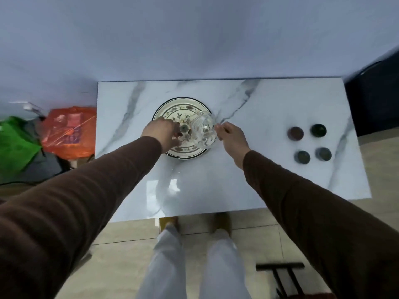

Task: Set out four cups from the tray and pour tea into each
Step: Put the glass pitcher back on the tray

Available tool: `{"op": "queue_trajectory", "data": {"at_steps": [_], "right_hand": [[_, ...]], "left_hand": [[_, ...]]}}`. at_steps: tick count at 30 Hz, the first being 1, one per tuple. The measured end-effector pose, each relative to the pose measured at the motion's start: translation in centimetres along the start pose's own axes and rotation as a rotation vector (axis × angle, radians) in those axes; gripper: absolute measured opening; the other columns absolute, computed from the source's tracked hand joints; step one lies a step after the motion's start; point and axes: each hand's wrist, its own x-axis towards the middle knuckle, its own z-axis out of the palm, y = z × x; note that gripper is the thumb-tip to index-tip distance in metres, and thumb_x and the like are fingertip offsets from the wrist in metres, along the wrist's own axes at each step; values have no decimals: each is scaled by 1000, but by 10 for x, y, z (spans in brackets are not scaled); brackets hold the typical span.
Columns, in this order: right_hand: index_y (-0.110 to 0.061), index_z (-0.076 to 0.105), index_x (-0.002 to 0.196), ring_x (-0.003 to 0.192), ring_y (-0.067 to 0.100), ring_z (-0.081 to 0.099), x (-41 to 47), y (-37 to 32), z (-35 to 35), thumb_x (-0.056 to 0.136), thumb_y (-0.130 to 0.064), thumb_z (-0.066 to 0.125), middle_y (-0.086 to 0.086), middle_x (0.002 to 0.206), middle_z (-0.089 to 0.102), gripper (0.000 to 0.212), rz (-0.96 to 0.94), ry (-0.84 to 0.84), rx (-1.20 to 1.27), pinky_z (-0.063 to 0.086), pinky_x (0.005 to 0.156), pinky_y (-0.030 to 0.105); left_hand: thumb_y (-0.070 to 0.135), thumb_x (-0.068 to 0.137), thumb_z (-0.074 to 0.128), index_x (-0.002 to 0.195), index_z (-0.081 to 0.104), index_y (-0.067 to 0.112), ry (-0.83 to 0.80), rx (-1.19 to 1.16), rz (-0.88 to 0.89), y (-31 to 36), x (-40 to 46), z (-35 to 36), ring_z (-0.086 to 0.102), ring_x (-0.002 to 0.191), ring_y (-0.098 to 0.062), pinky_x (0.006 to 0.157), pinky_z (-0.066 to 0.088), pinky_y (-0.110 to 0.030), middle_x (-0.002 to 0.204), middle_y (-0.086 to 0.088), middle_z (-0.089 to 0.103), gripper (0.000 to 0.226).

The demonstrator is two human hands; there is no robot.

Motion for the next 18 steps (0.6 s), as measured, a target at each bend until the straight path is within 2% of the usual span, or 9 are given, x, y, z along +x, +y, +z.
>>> {"op": "queue_trajectory", "data": {"at_steps": [3,6,8,11,15,18], "right_hand": [[-10,59,79,63,12,46,22,3,24,96,-37,54,0,72,56,32,22,-2,29,36,61,27],[-13,59,78,60,11,43,46,8,44,97,-33,53,3,74,55,28,29,-32,50,36,59,26],[-7,60,81,64,14,42,58,12,54,98,-29,52,7,76,53,29,17,-60,55,36,63,28],[2,60,91,68,11,47,81,22,70,100,-25,51,3,80,56,30,5,-110,37,38,70,28],[-4,58,85,71,15,46,99,30,81,101,-26,48,9,85,56,28,-5,-170,11,38,72,30],[1,56,88,72,17,42,106,37,84,101,-27,47,11,84,53,32,-1,-187,8,36,71,31]], "left_hand": [[43,80,68,117,64,26,-37,11,-1,-24,11,12,52,116,-27,93,46,-38,115,-4,65,41],[44,80,67,120,62,25,-51,8,8,-42,25,22,50,117,-26,93,45,-39,118,-2,64,44],[43,80,67,119,63,24,-52,22,12,-49,32,28,51,116,-26,92,46,-40,117,-2,64,44],[43,80,66,116,64,24,-63,24,12,-58,48,38,51,114,-26,90,47,-40,114,-2,65,41],[44,79,67,114,65,25,-62,15,19,-62,61,51,53,112,-26,87,46,-36,111,-3,65,39],[44,80,67,112,65,25,-46,24,39,-63,66,57,53,109,-27,83,45,-36,108,-4,66,37]]}}
